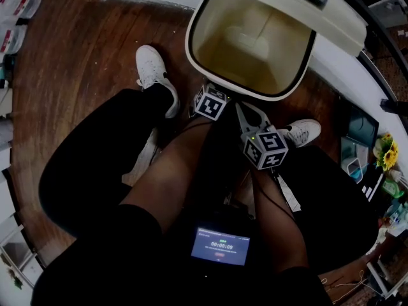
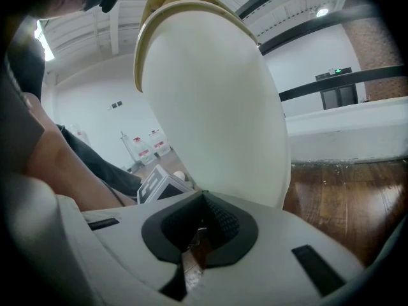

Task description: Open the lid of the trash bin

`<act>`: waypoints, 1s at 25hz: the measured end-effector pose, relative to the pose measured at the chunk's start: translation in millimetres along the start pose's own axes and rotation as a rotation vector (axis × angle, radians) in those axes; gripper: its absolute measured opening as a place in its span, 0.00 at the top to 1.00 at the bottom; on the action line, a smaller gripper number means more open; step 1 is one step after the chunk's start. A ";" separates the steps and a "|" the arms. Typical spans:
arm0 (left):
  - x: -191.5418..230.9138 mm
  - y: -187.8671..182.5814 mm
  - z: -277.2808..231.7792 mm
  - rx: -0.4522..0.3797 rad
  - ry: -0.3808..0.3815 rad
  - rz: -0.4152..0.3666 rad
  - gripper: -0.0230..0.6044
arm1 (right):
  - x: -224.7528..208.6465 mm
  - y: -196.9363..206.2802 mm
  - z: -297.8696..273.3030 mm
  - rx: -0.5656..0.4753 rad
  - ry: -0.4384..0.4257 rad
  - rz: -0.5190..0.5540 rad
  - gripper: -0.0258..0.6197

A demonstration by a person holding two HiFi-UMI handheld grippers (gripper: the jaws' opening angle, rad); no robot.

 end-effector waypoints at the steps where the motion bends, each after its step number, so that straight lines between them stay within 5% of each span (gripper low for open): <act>1: 0.2 0.3 -0.2 0.001 -0.001 0.000 0.91 | 0.4 0.3 -0.2 0.000 0.001 0.002 0.93; 17: -2.1 3.6 -11.0 0.051 -0.021 -0.070 0.91 | -6.7 4.8 3.1 0.001 0.009 -0.022 0.93; 25: 0.6 5.4 -11.8 0.052 -0.016 -0.045 0.91 | -2.0 2.9 0.1 -0.002 -0.002 -0.019 0.93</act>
Point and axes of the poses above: the fingertips, and each gripper's own axes: z backward along the fingers, x to its left, y out of its underside, the point moved 3 cm from there along z, backward along the fingers
